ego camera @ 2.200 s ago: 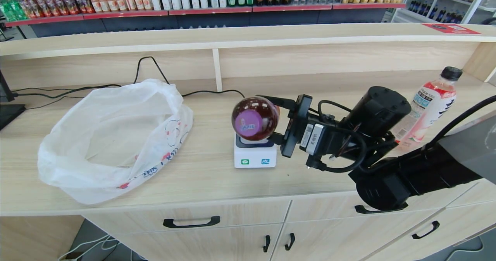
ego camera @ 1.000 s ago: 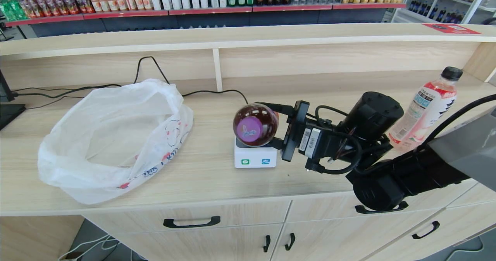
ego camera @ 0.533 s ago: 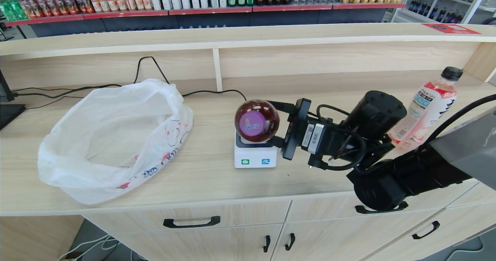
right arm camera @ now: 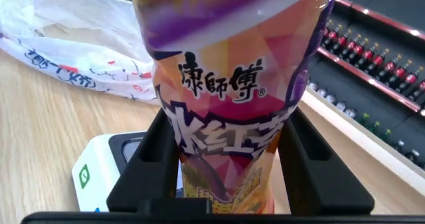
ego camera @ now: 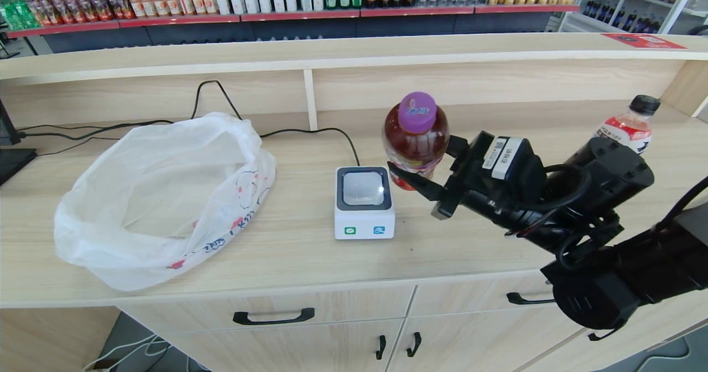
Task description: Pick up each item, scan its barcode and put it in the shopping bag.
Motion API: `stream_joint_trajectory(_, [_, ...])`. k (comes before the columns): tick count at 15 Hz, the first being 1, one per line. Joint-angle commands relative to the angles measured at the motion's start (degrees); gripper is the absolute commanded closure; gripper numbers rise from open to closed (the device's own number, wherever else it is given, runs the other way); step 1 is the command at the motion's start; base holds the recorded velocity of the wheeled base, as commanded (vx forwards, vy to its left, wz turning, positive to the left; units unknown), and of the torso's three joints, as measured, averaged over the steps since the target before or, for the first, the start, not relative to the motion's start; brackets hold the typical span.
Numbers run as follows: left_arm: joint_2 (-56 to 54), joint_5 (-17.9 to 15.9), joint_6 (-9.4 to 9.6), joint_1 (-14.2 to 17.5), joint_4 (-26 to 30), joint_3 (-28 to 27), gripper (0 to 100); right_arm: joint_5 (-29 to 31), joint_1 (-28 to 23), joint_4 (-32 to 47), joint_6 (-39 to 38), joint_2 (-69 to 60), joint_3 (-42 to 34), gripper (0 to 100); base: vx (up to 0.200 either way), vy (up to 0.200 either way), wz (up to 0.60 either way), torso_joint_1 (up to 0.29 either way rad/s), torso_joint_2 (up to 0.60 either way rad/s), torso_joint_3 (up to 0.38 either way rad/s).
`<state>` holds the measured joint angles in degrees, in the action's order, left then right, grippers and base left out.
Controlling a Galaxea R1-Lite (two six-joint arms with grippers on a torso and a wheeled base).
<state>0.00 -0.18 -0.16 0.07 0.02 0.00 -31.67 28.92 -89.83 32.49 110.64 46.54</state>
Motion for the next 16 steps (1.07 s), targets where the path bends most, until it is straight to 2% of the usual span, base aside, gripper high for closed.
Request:
stream_joint_trajectory(1, [0.00, 0.01, -0.02, 0.01, -0.02, 0.00, 100, 2.76, 0.00, -0.17, -2.43, -3.59, -2.60, 100, 0.000, 0.000, 0.00, 0.000, 0.00, 0.000])
stream_joint_trajectory(2, [0.00, 0.01, -0.02, 0.01, -0.02, 0.00, 100, 6.71, 0.09, -0.17, -6.38, -4.47, -2.60, 100, 0.000, 0.000, 0.00, 0.000, 0.00, 0.000])
stream_joint_trajectory(5, [0.00, 0.01, -0.02, 0.01, -0.02, 0.00, 100, 10.14, 0.09, -0.17, -12.45, -6.67, -3.48, 100, 0.000, 0.000, 0.00, 0.000, 0.00, 0.000])
stream_joint_trajectory(11, [0.00, 0.01, -0.02, 0.01, -0.02, 0.00, 100, 10.31, -0.09, -0.17, -20.71, -13.26, -13.50, 100, 0.000, 0.000, 0.00, 0.000, 0.00, 0.000])
stream_joint_trajectory(16, [0.00, 0.01, -0.02, 0.01, -0.02, 0.00, 100, 10.49, 0.53, -0.17, -21.50, -18.62, -16.75, 100, 0.000, 0.000, 0.00, 0.000, 0.00, 0.000])
